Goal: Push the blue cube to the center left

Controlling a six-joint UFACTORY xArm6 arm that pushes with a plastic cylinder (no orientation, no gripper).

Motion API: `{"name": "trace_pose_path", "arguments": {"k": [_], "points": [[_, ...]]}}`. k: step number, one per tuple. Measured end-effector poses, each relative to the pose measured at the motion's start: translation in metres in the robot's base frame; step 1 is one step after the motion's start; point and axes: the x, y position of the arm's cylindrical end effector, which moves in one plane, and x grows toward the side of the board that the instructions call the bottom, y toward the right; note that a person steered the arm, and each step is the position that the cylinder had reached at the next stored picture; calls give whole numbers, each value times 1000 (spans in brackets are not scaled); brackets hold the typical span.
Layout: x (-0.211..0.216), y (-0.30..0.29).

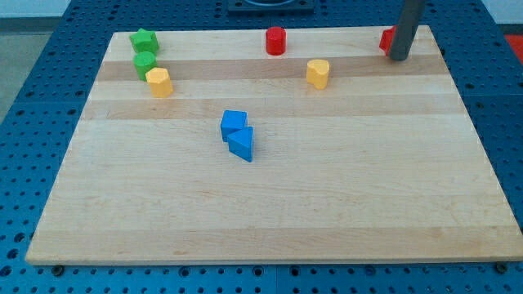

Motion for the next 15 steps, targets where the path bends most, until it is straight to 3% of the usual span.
{"name": "trace_pose_path", "arguments": {"k": [3, 7, 10, 12, 15], "points": [[11, -11], [147, -166], [163, -343], [187, -417], [179, -435]]}}
